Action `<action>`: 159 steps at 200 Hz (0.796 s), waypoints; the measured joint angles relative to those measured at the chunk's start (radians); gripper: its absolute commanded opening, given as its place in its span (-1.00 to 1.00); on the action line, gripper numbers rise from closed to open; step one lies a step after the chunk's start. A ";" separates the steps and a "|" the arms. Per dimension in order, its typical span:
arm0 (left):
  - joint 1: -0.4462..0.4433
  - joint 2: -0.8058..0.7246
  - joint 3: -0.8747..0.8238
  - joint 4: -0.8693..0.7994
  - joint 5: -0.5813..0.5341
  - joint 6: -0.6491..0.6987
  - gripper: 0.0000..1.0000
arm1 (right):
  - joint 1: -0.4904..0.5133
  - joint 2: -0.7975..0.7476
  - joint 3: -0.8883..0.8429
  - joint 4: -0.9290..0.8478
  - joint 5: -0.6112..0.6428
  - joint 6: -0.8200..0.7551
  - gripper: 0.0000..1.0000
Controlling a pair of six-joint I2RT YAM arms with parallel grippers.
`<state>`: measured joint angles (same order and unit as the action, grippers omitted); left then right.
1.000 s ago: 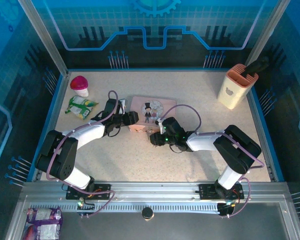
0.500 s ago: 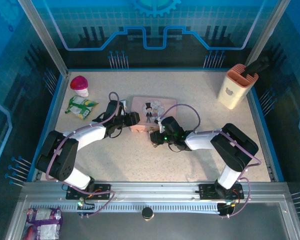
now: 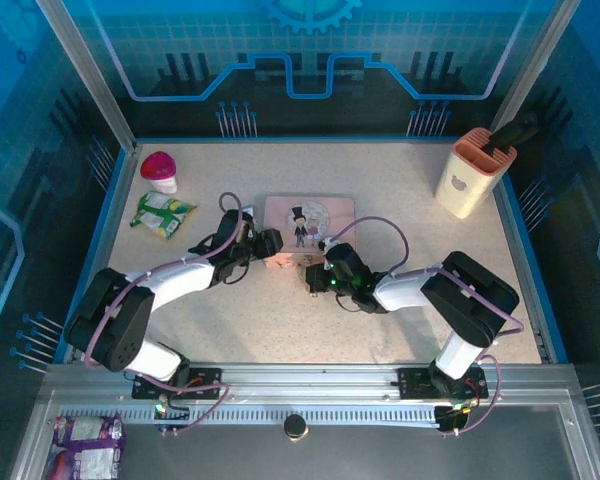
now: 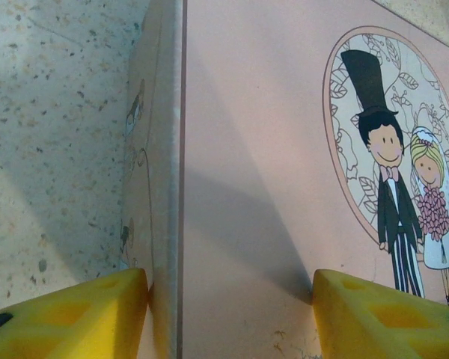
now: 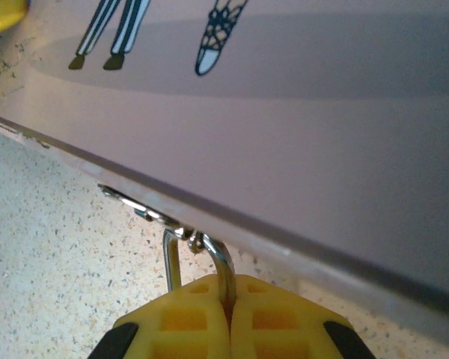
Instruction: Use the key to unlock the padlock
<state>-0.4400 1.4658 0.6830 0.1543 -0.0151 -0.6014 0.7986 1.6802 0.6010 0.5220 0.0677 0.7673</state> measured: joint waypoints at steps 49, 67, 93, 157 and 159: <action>-0.061 -0.058 -0.079 0.055 -0.070 -0.068 0.18 | 0.068 -0.005 -0.095 0.160 0.167 0.117 -0.99; -0.084 -0.063 -0.093 0.073 -0.091 -0.087 0.19 | 0.078 0.011 -0.137 0.253 0.208 0.165 -1.00; -0.101 -0.063 -0.097 0.084 -0.116 -0.109 0.18 | 0.092 0.039 -0.172 0.359 0.265 0.228 -1.00; -0.169 -0.067 -0.138 0.152 -0.175 -0.179 0.18 | 0.098 0.071 -0.217 0.478 0.354 0.323 -1.00; -0.171 -0.067 -0.138 0.152 -0.176 -0.180 0.18 | 0.098 0.072 -0.217 0.481 0.356 0.325 -1.00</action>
<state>-0.6106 1.3987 0.5449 0.3065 -0.1909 -0.7811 0.8963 1.7527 0.3836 1.0031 0.4240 1.0920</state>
